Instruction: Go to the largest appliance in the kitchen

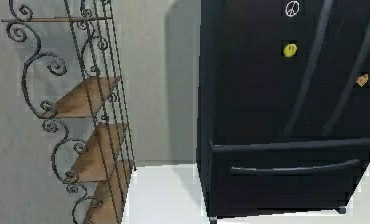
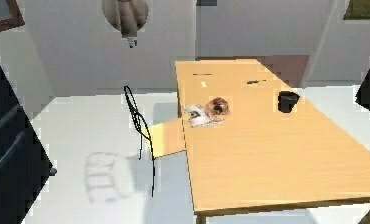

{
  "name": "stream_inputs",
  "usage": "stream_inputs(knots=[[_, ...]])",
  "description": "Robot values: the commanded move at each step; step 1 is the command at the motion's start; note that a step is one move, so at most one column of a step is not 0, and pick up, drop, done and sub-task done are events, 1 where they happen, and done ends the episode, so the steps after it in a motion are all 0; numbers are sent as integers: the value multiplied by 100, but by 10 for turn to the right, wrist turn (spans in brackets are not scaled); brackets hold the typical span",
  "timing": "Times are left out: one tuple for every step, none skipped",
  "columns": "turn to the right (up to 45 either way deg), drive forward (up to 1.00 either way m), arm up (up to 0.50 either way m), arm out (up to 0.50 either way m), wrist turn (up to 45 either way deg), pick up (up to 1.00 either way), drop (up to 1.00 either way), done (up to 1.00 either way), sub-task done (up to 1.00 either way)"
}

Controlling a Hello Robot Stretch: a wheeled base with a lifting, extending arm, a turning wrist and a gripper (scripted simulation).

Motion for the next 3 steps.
stream_inputs(knots=[[210,0,0,0,0,0,0,0,0],[0,35,0,0,0,0,0,0,0],[0,0,0,0,0,0,0,100,0]])
